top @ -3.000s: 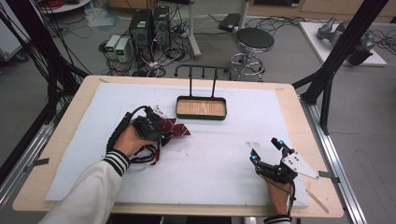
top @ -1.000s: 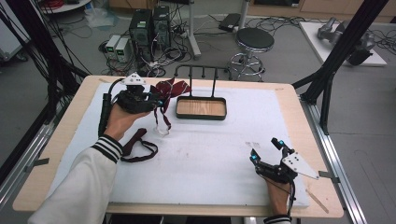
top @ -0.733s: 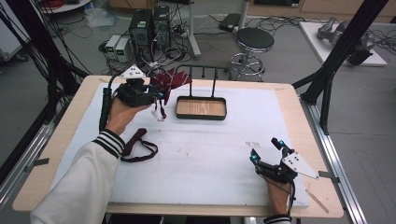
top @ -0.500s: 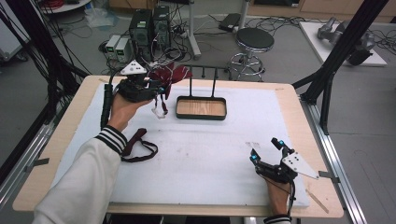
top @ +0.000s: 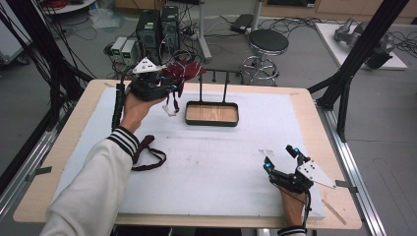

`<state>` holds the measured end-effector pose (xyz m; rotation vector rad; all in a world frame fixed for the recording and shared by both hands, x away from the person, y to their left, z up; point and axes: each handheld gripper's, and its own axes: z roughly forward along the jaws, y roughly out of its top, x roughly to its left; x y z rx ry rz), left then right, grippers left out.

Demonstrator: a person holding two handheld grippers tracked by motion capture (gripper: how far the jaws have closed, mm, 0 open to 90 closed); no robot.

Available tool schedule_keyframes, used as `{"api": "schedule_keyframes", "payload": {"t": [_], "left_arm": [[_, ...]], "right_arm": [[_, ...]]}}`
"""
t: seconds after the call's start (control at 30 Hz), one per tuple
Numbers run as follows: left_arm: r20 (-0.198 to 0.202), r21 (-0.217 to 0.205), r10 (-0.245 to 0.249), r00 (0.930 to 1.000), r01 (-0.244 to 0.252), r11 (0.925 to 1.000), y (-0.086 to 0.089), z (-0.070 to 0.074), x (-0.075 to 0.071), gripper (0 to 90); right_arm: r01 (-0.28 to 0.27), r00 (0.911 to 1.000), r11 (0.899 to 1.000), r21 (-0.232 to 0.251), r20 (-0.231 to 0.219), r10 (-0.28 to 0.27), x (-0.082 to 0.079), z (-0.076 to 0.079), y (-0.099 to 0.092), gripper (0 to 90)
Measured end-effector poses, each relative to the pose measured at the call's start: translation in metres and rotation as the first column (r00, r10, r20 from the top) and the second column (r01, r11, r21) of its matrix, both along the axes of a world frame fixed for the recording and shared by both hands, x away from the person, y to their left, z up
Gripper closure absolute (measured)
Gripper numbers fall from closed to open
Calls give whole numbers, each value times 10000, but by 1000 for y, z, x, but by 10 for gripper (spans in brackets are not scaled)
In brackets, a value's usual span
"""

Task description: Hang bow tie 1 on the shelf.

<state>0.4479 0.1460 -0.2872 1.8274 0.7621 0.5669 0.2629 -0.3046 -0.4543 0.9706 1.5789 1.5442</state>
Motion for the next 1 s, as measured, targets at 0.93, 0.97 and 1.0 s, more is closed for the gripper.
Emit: {"api": "schedule_keyframes", "payload": {"t": [0.93,0.97,1.0], "left_arm": [[70,-30,164,9998,-164,9999,-26,11,36,658],[86,-15,176,9998,-176,9998,-27,12,37,658],[95,-43,202,9998,-202,9998,-28,12,38,658]], "right_arm": [[28,10000,9999,-132,12,-28,1,0,1,103],[19,10000,9999,-125,16,-19,1,0,1,103],[28,10000,9999,-121,13,-28,0,0,1,103]]}}
